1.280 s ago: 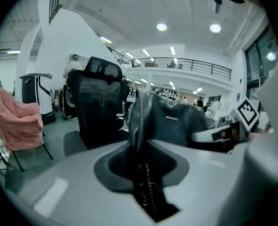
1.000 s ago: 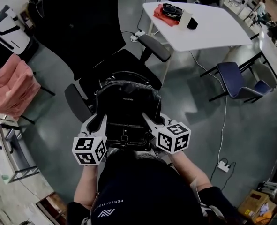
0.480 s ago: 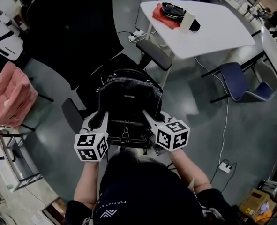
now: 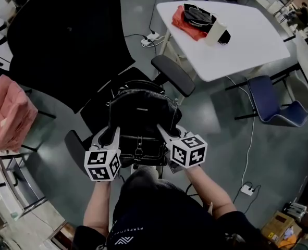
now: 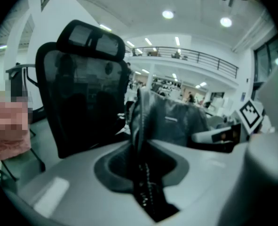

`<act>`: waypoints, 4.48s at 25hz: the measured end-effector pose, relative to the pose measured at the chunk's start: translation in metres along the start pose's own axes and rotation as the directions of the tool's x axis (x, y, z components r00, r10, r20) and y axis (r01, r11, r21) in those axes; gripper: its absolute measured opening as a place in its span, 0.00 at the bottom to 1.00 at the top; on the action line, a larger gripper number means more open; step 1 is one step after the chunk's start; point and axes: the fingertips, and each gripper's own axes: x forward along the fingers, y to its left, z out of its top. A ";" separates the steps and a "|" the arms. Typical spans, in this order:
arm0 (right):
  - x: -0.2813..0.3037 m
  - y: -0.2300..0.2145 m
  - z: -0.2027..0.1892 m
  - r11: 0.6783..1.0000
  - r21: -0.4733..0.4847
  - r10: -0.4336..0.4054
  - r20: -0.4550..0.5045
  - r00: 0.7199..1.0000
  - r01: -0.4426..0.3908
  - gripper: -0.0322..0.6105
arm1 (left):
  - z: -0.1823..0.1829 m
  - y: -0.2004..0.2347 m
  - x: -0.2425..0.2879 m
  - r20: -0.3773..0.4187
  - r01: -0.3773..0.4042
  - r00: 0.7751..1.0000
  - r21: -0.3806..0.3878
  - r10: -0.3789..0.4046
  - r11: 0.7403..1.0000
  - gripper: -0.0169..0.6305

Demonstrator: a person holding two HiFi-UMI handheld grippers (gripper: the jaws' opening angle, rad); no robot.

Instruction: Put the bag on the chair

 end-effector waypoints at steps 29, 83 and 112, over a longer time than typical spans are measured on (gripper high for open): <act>0.141 -0.085 -0.016 0.999 0.029 -0.019 -0.116 0.993 0.023 0.11 | -0.035 0.073 0.134 -0.134 -0.048 0.990 -0.040 0.043 0.998 0.15; 0.150 -0.143 -0.046 0.965 0.021 -0.255 -0.164 0.953 0.262 0.52 | -0.074 0.103 0.187 -0.215 -0.141 0.967 -0.018 0.134 0.990 0.40; 0.030 -0.105 -0.020 0.978 -0.011 -0.209 -0.041 0.977 0.209 0.09 | -0.036 -0.032 0.083 -0.092 -0.019 0.996 -0.108 0.009 0.994 0.07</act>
